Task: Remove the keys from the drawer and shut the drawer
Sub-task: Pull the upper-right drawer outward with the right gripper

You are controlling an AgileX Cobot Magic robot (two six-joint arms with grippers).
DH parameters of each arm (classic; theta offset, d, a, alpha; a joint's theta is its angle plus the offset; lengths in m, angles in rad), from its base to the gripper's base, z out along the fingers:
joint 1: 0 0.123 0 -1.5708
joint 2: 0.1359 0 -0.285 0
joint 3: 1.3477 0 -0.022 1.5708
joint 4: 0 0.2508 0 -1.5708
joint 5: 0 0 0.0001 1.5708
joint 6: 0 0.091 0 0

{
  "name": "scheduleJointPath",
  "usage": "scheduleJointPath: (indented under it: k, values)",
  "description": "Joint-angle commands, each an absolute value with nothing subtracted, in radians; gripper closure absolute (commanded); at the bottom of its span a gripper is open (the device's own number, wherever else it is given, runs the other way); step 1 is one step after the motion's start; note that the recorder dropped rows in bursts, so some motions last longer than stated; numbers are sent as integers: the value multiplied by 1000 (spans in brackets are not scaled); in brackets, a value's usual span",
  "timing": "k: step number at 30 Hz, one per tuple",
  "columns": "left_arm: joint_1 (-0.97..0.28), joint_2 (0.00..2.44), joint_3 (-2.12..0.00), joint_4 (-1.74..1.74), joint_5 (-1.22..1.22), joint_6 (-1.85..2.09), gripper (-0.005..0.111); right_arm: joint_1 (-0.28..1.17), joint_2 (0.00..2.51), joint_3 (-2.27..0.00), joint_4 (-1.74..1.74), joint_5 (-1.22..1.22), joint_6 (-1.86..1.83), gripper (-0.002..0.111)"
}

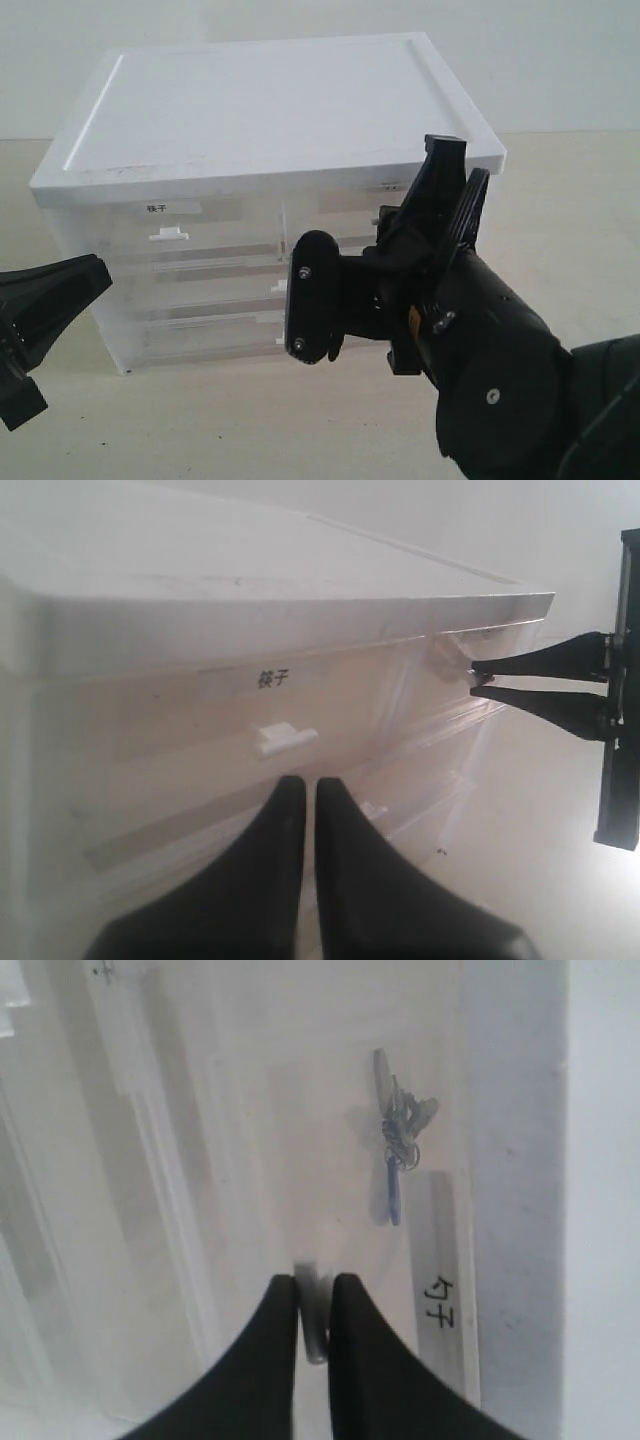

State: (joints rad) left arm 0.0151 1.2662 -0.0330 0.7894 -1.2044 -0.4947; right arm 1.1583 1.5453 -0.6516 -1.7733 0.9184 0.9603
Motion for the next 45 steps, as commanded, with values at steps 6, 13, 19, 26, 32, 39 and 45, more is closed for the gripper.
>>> scheduleJointPath:
  k: [6, 13, 19, 26, 32, 39, 45]
  values:
    - [18, 1269, -36, 790, -1195, -486, 102, 1292, 1495, -651, -1671, 950, 876, 108]
    - [18, 1269, -36, 781, -1183, -486, 102, 1308, 1413, -651, -1491, 918, 711, 108]
    - [18, 1269, -36, 775, -1181, -486, 102, 1308, 1325, -651, -1381, 783, 656, 108]
    - [18, 1269, -36, 775, -1181, -482, 102, 1367, 1277, -651, -1181, 766, 463, 108]
    - [18, 1269, -36, 775, -1177, -482, 102, 1369, 1247, -651, -1147, 771, 453, 108]
    - [18, 1269, -36, 770, -1177, -482, 102, 1369, 1171, -651, -1075, 742, 453, 108]
    - [18, 1269, -36, 770, -1177, -478, 102, 1369, 1129, -651, -1029, 658, 453, 98]
